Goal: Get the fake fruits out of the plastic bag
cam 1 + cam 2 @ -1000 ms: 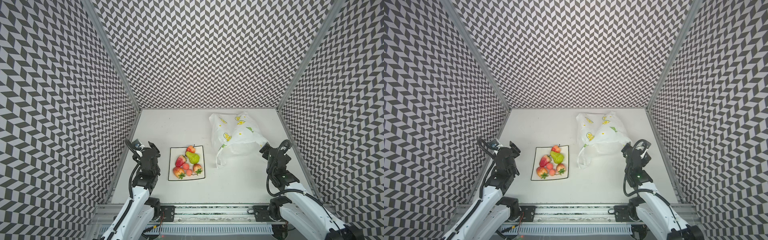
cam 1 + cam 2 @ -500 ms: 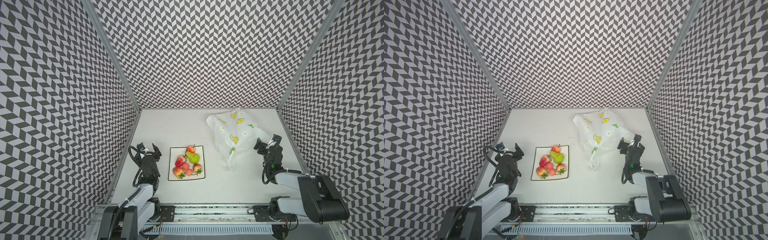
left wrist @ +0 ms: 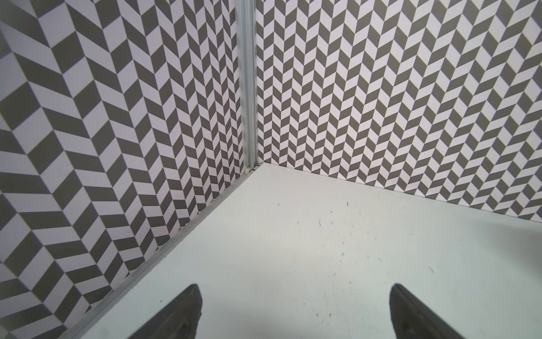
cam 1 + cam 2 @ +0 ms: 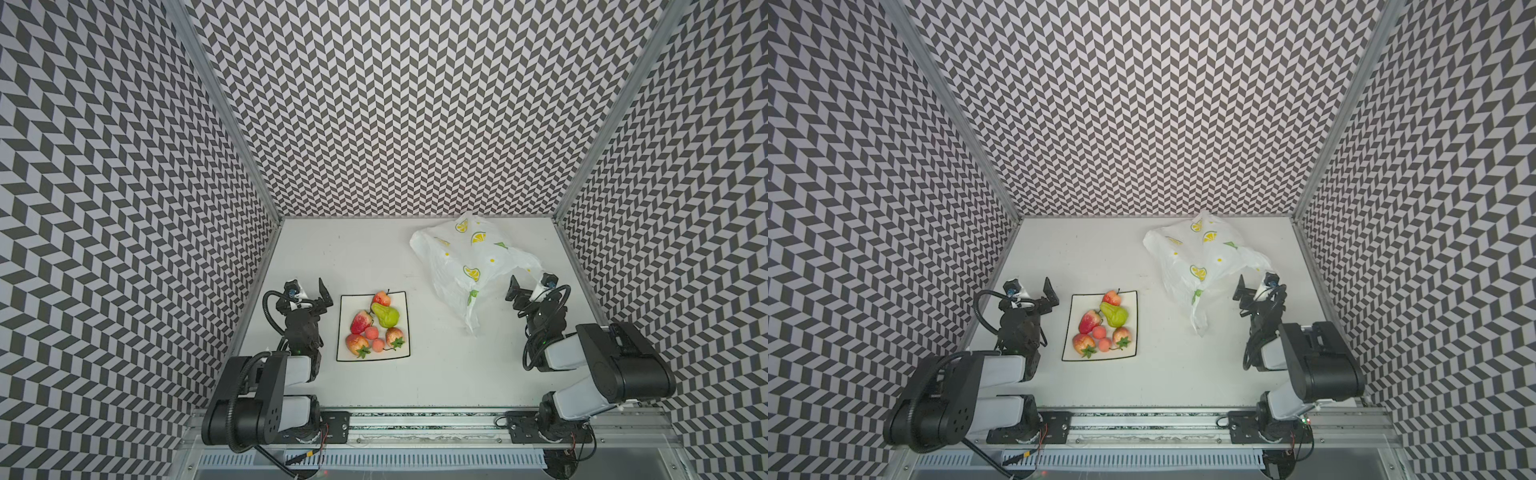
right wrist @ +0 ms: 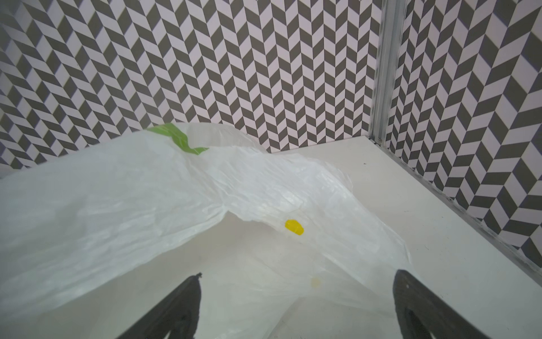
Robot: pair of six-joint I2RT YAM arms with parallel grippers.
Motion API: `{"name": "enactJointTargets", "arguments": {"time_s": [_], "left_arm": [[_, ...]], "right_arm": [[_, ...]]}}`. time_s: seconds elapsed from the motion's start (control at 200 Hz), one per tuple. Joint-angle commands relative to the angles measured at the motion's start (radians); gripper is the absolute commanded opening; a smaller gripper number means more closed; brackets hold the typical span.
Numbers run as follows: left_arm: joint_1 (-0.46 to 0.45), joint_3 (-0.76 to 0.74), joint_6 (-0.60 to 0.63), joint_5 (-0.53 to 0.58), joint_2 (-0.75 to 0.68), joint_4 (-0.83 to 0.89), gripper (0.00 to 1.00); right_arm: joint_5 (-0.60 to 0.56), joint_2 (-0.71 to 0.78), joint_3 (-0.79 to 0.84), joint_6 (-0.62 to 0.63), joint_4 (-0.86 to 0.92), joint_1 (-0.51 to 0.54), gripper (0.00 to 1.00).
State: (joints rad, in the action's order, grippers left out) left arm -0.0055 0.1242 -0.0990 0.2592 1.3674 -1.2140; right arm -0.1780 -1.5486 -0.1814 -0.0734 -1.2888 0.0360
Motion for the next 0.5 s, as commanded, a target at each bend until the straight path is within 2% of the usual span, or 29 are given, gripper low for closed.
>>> {"name": "enactJointTargets", "arguments": {"time_s": [0.0, 0.11, 0.22, 0.3, 0.406, 0.496], "left_arm": [[0.006, -0.044, 0.012, -0.054, 0.108, -0.275, 1.0], [0.004, -0.018, 0.018, -0.034, 0.204, -0.338, 1.0], [-0.01, 0.044, 0.015, -0.019, 0.155, -0.141, 1.0], [-0.025, 0.071, 0.046, -0.015, 0.191, -0.151, 1.0], [-0.047, 0.11, 0.056, 0.01, 0.178, -0.053, 1.0], [-0.049, 0.104, 0.062, 0.012, 0.192, -0.09, 1.0]], "right_arm": [[0.012, -0.011, -0.004, 0.017, -0.113, -0.004, 0.99], [0.012, -0.012, -0.009, 0.019, -0.108, -0.004, 0.99], [0.013, -0.013, -0.01, 0.018, -0.103, -0.004, 0.99], [0.011, -0.015, -0.014, 0.018, -0.099, -0.004, 0.99], [0.011, -0.015, -0.015, 0.018, -0.097, -0.004, 0.99], [0.01, -0.015, -0.016, 0.018, -0.094, -0.003, 0.99]]}}
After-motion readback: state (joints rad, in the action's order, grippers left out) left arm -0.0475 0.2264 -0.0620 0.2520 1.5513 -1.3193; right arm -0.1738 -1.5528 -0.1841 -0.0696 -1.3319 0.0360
